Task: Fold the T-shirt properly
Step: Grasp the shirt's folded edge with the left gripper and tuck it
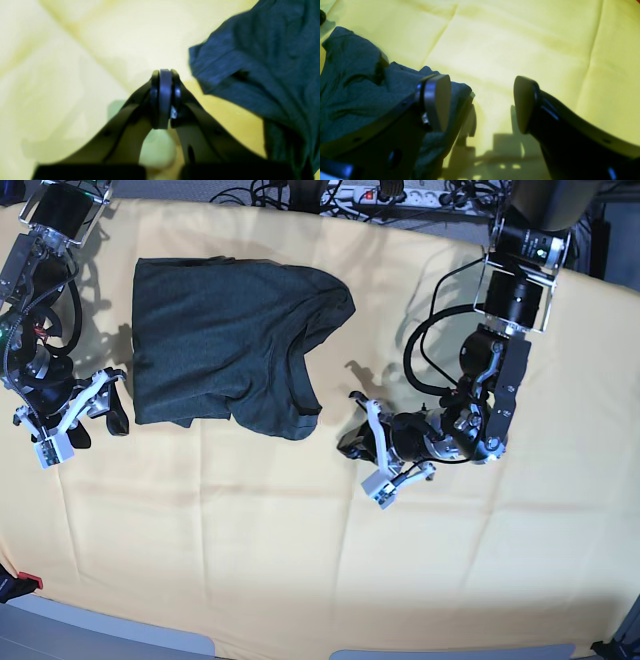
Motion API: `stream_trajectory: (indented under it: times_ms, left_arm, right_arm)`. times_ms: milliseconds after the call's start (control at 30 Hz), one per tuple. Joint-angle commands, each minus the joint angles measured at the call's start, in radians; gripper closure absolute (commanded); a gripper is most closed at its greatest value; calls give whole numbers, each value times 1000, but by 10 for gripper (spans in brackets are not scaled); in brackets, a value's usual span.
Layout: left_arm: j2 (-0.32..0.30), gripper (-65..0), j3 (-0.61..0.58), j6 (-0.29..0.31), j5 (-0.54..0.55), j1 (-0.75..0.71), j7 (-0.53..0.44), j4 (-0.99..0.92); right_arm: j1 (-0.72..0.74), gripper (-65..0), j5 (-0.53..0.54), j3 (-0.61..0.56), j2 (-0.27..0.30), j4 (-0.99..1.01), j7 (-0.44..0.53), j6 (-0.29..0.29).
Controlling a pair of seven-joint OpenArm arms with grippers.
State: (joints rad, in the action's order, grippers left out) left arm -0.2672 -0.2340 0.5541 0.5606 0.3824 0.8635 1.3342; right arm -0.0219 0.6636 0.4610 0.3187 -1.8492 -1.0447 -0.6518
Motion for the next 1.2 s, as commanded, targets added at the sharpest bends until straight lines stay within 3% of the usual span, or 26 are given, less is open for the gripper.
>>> stream_trajectory:
  times_ms: [0,100,200,267,300,367,433,533,600,800,967,1167]
  left_arm:
    - [-11,0,6,1,19,26,-18,14]
    - [-44,0,6,2,53,26,-8,14]
    - [-71,0,6,40,208,26,65,14]
    - [-80,0,6,114,347,26,159,16]
    - [-82,0,6,144,431,25,222,16]
    - [-82,0,6,144,599,24,351,16]
    - [-82,0,6,144,736,23,430,17]
    - [-80,0,6,144,859,17,467,20]
    - [-78,0,6,144,901,11,467,33]
    - [-24,0,5,144,912,11,533,103]
    - [4,0,-63,144,919,5,533,190]
    - [4,0,-268,144,858,5,533,272]
  right_arm:
    - [16,-400,17,6,17,-14,23,-3]
    - [16,-400,19,6,17,-14,23,-3]
    - [16,-393,21,4,16,-14,39,-4]
    - [16,-304,21,3,17,-14,64,-4]
    - [19,-223,21,3,17,-14,81,-6]
    - [26,-3,22,-2,17,-14,100,-36]
    - [39,0,21,-21,17,-14,103,-46]
    - [54,0,17,-93,17,-14,113,-46]
    - [64,0,8,-163,18,-13,113,-46]
    - [116,0,-153,-330,17,-13,160,-46]
    - [146,0,-237,-343,18,47,193,-46]
    - [203,0,-187,-345,50,225,196,-46]
